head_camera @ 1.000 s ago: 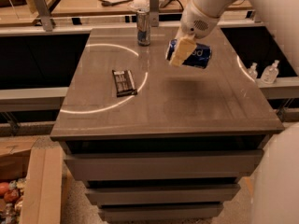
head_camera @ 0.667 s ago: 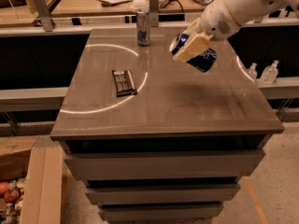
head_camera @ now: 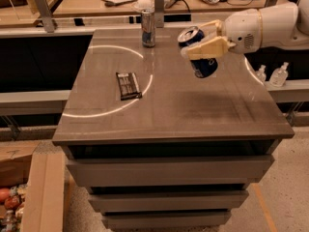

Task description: Place pepsi can upright

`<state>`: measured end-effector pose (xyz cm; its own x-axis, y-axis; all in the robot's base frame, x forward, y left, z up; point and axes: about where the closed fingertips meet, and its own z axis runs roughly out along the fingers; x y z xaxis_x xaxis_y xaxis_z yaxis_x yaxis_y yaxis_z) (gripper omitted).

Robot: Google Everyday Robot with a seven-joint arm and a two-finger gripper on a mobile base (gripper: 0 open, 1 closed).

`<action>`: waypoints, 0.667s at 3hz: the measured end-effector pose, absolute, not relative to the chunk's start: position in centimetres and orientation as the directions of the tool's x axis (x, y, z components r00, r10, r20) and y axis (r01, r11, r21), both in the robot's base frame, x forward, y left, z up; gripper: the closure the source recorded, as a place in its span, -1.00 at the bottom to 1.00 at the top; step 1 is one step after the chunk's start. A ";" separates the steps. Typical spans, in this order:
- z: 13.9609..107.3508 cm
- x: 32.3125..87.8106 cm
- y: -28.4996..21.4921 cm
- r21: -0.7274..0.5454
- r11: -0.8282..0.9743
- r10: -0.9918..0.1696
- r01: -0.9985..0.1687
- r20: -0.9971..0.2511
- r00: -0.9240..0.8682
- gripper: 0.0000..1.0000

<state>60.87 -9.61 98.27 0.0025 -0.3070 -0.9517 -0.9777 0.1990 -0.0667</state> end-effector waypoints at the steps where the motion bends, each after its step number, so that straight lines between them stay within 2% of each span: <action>1: 97.5 61.0 -9.7 -0.036 0.191 -0.216 -0.981 -0.976 -0.007 1.00; 2: 96.4 61.9 -9.5 -0.015 0.177 -0.149 -0.984 -0.989 -0.012 1.00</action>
Offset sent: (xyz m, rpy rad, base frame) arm 0.0216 -0.0040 -0.0331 0.2411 0.0306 0.0363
